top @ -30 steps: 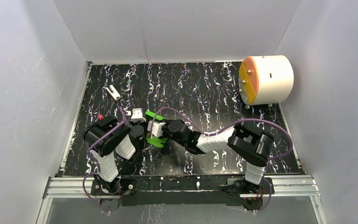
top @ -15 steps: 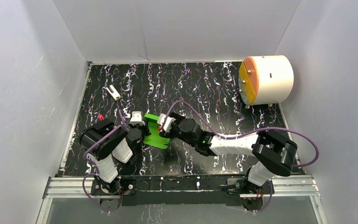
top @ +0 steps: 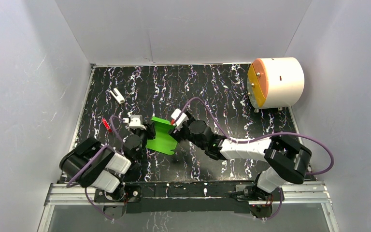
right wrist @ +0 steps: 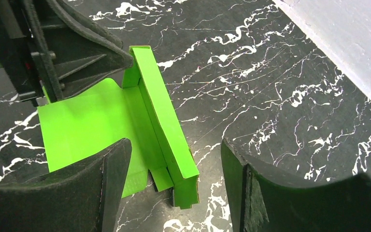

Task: Fold the paper box

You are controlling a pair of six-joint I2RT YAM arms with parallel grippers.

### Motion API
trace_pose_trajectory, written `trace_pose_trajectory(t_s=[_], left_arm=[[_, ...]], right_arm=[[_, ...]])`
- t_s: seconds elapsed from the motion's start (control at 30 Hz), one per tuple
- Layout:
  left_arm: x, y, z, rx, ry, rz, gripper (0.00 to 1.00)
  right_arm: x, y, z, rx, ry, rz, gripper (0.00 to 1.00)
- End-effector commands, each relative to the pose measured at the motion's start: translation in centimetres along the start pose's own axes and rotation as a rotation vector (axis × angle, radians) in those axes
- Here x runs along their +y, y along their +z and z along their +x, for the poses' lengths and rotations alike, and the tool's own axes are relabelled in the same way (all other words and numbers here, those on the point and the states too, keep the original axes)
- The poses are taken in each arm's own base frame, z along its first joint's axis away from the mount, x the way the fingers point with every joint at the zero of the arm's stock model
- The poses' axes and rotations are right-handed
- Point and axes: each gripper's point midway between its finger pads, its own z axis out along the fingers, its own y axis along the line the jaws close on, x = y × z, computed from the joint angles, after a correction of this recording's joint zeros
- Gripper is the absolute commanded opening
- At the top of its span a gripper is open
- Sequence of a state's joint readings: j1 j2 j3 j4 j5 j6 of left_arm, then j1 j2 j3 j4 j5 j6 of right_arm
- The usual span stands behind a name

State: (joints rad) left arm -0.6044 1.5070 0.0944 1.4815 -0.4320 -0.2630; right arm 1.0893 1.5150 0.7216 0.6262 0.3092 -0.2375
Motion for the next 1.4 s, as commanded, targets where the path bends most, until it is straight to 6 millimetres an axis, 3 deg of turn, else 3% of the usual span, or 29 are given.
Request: trace_pose_trajectory(t_s=[0.0, 0.23, 0.37, 0.5, 0.63, 0.8, 0.93, 1.17, 1.37], left_arm=[[-0.2, -1.4, -0.3, 0.027, -0.064, 0.017, 0.31], [0.7, -3.7, -1.9, 0.075, -0.157, -0.039, 0.43], [0.7, -4.5, -3.0, 0.093, -0.267, -0.073, 0.56], [0.3, -4.0, -3.9, 0.119, -0.372, -0.118, 0.70], [-1.8, -3.0, -3.6, 0.248, -0.407, -0.110, 0.71], [-4.4, -3.3, -1.3, 0.414, -0.502, -0.057, 0.70], [-6.5, -3.6, -0.6, 0.464, -0.570, 0.036, 0.68], [-8.9, -4.1, -1.2, 0.512, -0.743, 0.108, 0.67], [-10.4, -3.2, -2.0, 0.495, -0.852, 0.143, 0.66]], right_arm=[[-1.3, -0.8, -2.0, -0.062, 0.105, 0.051, 0.77], [-2.9, -2.0, -1.6, -0.047, 0.205, 0.111, 0.76], [-3.9, -2.3, -0.3, -0.027, 0.307, 0.144, 0.76], [-4.1, -2.2, 0.5, -0.022, 0.391, 0.146, 0.74], [-4.1, -2.0, 1.4, -0.015, 0.444, 0.144, 0.73], [-5.8, -2.2, 3.8, 0.007, 0.475, 0.190, 0.71], [-5.5, -2.1, 4.7, -0.008, 0.522, 0.140, 0.68], [-4.8, -2.1, 4.9, -0.035, 0.506, 0.075, 0.63], [-3.1, -1.9, 5.3, -0.081, 0.476, -0.013, 0.61]])
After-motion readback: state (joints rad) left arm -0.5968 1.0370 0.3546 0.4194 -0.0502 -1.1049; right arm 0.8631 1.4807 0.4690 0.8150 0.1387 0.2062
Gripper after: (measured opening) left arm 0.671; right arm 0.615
